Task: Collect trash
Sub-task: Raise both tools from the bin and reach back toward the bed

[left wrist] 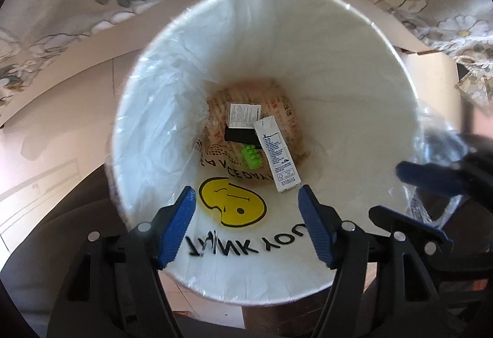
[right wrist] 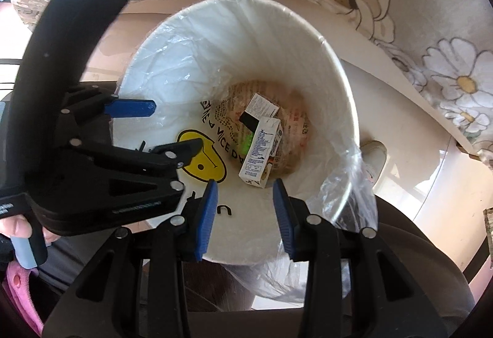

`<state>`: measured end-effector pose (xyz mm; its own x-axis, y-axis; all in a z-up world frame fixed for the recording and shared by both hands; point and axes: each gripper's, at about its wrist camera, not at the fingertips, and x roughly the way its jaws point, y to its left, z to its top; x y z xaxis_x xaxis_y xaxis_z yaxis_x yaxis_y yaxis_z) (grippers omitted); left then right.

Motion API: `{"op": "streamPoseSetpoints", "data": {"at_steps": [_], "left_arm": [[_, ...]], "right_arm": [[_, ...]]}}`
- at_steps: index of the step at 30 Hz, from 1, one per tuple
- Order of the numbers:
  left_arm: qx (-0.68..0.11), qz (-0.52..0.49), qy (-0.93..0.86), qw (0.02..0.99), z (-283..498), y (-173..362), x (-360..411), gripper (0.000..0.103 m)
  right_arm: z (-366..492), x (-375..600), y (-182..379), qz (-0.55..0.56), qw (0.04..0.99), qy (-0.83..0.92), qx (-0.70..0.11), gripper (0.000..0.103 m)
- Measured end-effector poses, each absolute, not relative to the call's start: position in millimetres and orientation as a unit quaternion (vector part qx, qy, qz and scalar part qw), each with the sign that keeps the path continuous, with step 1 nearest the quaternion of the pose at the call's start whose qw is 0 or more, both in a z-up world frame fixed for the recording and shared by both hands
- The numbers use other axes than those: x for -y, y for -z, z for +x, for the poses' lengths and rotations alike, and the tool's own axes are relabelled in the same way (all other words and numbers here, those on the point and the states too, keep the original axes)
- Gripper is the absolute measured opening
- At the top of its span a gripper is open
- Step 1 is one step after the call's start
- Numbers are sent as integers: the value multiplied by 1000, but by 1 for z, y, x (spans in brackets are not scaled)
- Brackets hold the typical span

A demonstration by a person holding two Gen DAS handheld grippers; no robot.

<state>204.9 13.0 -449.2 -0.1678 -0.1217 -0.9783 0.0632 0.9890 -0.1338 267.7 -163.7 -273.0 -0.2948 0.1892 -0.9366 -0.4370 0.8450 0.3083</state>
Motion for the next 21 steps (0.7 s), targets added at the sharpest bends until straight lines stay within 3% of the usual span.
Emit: {"op": "streamPoseSetpoints", "data": {"at_steps": [11, 21], "left_arm": [[-674, -26, 70, 735, 196, 309, -43, 71], [-567, 3, 65, 821, 194, 166, -66, 74]], "right_arm": [[266, 177, 191, -122, 629, -279, -715, 40], [279, 191, 38, -165, 727, -297, -597, 61]]}}
